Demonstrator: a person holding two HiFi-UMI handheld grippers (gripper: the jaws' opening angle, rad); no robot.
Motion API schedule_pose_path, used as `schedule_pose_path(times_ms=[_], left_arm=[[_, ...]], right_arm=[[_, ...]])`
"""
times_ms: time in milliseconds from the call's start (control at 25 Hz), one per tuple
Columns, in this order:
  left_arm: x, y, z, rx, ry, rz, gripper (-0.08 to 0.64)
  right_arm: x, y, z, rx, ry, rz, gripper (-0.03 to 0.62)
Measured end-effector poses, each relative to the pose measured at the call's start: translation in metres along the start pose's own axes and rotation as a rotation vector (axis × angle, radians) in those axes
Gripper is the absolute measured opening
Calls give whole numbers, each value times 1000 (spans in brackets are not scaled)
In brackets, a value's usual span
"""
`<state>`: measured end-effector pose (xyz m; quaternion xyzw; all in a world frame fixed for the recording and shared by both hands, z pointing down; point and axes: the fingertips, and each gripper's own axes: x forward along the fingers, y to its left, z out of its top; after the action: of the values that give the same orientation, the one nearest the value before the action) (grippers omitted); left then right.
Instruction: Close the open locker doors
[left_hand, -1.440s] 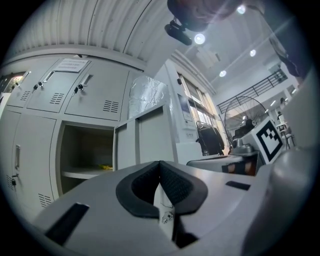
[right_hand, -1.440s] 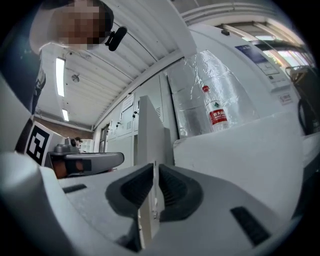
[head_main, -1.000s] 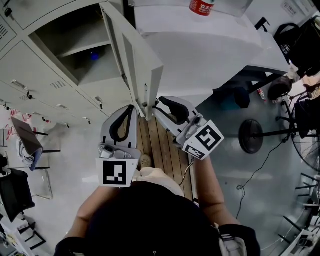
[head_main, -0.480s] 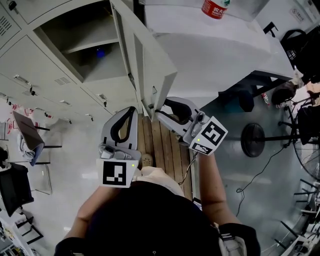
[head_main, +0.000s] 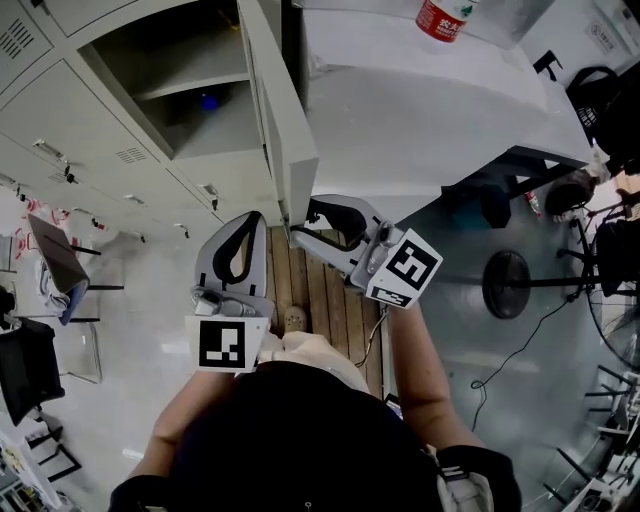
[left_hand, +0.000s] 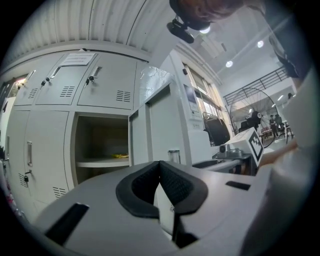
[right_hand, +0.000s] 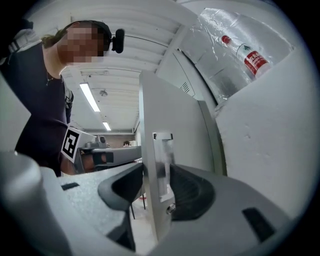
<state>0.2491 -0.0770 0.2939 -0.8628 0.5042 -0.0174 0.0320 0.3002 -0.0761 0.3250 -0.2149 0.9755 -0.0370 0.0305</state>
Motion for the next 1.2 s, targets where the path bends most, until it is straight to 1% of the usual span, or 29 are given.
schedule_pose_path(times_ms=[320, 840, 920, 960, 1200], left_arm=[[-16, 20, -3, -5, 7, 49, 2], [-32, 45, -3, -9, 5, 101, 2], [-34, 47, -4, -8, 4, 114, 2], [-36, 49, -6, -11, 7, 123, 2], [-49, 61, -11, -34, 9, 180, 2]], right_arm=[[27, 15, -2, -25, 11, 23, 153], [60, 27, -5, 3, 16, 56, 153], [65, 29, -5, 10, 16, 66, 148], [67, 31, -5, 12, 16, 70, 135], [83, 36, -7, -8, 18, 72, 126]])
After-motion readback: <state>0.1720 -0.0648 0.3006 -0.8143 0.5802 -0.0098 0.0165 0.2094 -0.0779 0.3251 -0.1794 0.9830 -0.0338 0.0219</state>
